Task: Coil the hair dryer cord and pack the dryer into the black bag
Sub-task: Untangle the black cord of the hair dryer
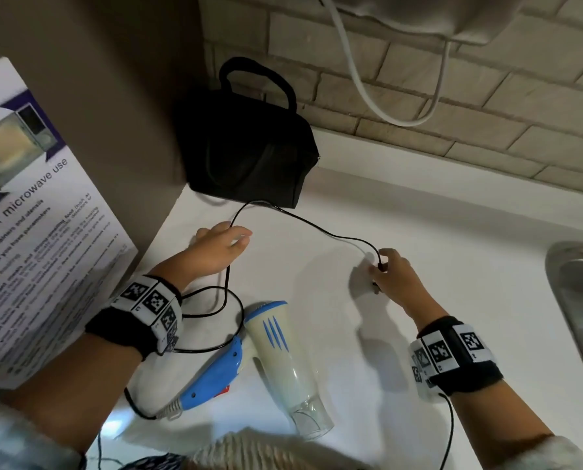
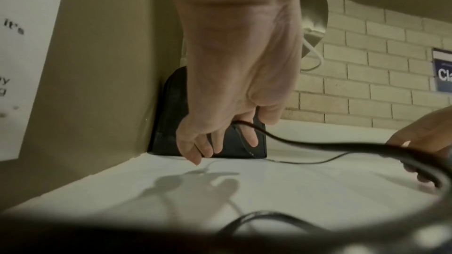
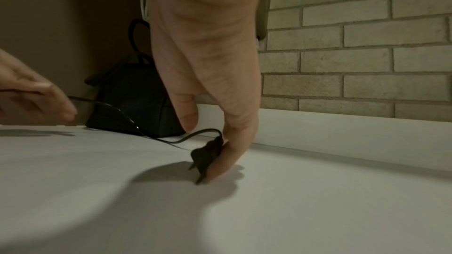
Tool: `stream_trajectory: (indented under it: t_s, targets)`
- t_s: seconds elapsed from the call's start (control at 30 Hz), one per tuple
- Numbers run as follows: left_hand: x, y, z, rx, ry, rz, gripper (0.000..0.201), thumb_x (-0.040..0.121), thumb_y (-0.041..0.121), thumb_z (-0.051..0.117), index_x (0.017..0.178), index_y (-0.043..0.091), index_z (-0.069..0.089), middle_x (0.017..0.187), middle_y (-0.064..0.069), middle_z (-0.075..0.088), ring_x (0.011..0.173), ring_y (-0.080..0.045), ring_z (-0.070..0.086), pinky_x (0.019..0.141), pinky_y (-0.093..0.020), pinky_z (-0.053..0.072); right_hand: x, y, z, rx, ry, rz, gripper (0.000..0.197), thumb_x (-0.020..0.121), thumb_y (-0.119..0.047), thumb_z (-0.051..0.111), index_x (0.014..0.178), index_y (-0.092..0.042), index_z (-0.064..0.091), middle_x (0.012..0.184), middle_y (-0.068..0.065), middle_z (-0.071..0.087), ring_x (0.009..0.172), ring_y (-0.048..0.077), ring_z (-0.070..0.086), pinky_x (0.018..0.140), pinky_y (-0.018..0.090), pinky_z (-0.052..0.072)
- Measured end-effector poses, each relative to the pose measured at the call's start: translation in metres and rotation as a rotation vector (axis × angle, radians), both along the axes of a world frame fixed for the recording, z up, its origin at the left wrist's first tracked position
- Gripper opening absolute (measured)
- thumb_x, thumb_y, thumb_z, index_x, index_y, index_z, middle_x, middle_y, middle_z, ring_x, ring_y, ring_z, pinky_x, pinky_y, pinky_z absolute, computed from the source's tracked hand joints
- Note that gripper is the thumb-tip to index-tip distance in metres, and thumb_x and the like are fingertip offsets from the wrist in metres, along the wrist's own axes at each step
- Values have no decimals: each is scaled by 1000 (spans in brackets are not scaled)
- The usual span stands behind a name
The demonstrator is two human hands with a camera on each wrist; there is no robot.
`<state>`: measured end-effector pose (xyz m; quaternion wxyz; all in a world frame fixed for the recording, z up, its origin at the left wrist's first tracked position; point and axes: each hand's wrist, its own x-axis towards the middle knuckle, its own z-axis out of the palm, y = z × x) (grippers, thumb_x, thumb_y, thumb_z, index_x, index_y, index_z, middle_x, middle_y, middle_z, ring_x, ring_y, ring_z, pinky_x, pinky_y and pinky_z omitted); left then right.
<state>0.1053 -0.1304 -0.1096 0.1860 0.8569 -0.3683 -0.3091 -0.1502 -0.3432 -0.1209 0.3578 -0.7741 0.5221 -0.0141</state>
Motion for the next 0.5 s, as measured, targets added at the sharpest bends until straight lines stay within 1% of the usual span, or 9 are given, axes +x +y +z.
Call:
stream_trajectory:
  t_s: [0.07,0.1,0.17,0.23,0.3,0.37,0.43,0.47,0.5]
  targets:
    - [-3,4,10,-73,-17,12,31,97,44,36,125,42,50,148,-2,34,133,-30,25,114,-46,22,-2,3,2,-36,2,6,55,88,-31,53,138,-16,36,123,19,53,99,36,61,90,45,50]
    - [-7,6,16,-111,-19,17,31,97,41,38,125,39,52,150,-4,30,135,-29,23,114,-44,22,-4,5,3,-52,3,15,56,90,-30,54,141,-17,33,128,19,48,105,35,58,93,44,48]
    - [-15,12,29,-192,-21,33,31,98,36,42,127,35,54,152,-5,27,137,-26,21,109,-36,22,-8,11,6,-70,18,35,58,92,-29,53,144,-18,29,133,19,41,114,33,52,95,38,42]
    - [-22,22,39,-274,-27,42,30,98,34,44,125,34,56,150,-2,29,137,-21,21,102,-28,23,-13,16,7,-75,29,44,59,93,-29,52,146,-19,26,137,19,37,118,32,49,95,36,38]
    - [-29,35,45,-350,-43,34,28,97,33,45,122,34,58,146,1,35,136,-18,24,99,-23,23,-18,23,11,-90,8,50,59,93,-28,52,145,-20,27,137,19,37,118,31,49,90,32,36]
    - [-34,52,48,-401,-75,39,26,97,31,47,118,34,61,139,5,43,133,-14,31,98,-21,26,-22,35,15,-114,-34,59,55,92,-26,54,142,-20,33,133,18,41,113,28,50,85,28,35]
    - [-38,68,49,-431,-95,49,23,96,32,48,114,33,62,131,8,49,128,-12,39,98,-20,29,-24,50,19,-146,-62,109,50,91,-26,57,138,-20,39,129,17,44,104,24,51,85,27,36]
    - [-39,78,49,-438,-97,44,23,96,35,47,113,34,63,127,10,52,124,-11,43,98,-21,32,-25,61,21,-152,-72,144,49,91,-27,57,137,-21,41,129,15,44,103,22,52,86,27,37]
    - [-40,86,48,-436,-89,31,25,95,37,45,112,35,62,123,13,53,121,-10,47,97,-23,35,-25,70,22,-153,-84,179,47,91,-27,57,136,-23,42,130,12,44,107,21,51,87,28,37]
